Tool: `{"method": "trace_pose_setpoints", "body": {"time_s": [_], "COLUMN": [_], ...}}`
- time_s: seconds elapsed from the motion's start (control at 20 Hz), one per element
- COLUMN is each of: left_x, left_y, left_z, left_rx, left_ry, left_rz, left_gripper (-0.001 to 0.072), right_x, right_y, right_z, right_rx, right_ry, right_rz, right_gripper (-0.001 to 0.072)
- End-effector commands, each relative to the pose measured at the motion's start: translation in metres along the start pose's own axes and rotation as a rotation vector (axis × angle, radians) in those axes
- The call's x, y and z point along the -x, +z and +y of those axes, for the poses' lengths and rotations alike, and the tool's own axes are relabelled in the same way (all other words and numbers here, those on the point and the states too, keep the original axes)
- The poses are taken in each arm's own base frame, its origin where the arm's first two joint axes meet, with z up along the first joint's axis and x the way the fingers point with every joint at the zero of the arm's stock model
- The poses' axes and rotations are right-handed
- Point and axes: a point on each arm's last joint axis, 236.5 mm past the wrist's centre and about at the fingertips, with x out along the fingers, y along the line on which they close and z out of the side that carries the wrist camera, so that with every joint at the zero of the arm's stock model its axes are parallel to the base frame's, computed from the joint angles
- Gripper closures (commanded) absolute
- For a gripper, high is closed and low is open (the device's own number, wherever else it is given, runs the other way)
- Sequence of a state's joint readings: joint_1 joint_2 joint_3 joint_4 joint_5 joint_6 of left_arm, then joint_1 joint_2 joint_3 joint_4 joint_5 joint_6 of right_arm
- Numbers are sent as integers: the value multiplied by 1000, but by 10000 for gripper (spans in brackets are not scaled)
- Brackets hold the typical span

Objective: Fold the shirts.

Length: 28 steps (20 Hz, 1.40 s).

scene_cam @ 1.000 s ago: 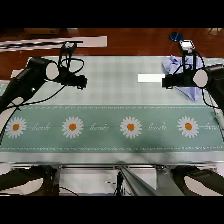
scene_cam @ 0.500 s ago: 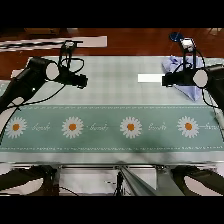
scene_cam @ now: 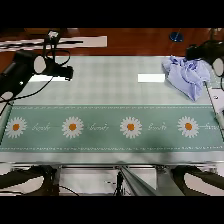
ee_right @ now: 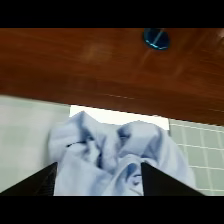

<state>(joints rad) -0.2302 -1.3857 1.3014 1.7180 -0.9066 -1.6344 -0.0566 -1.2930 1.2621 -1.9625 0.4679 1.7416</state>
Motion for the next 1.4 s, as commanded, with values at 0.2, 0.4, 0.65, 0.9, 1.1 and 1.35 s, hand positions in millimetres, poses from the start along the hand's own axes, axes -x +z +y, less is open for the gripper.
{"method": "trace_pose_setpoints", "body": {"time_s": [0.2,0.4,0.65,0.9,1.1,1.35], "left_x": [6,9,10,12,12,19], "left_y": [-46,-48,-48,-46,-47,-49], "left_z": [-7,-26,-34,-44,-44,-44], "left_rx": [7,50,72,97,96,92], "left_ry": [-73,-147,-182,-222,-223,-225], "left_rz": [200,213,214,213,217,232], "left_gripper": [-13,-13,73,187,72,73], "right_x": [-72,-100,-125,-141,-137,-101], "right_y": [-96,-140,-179,-220,-217,-119], "right_z": [-56,-34,-17,-5,-17,-53], "right_rx": [-203,-243,-277,-273,-269,-133], "right_ry": [-38,5,31,42,25,-19], "right_rz": [311,404,460,539,534,328], "right_gripper": [126,128,129,298,685,687]}}
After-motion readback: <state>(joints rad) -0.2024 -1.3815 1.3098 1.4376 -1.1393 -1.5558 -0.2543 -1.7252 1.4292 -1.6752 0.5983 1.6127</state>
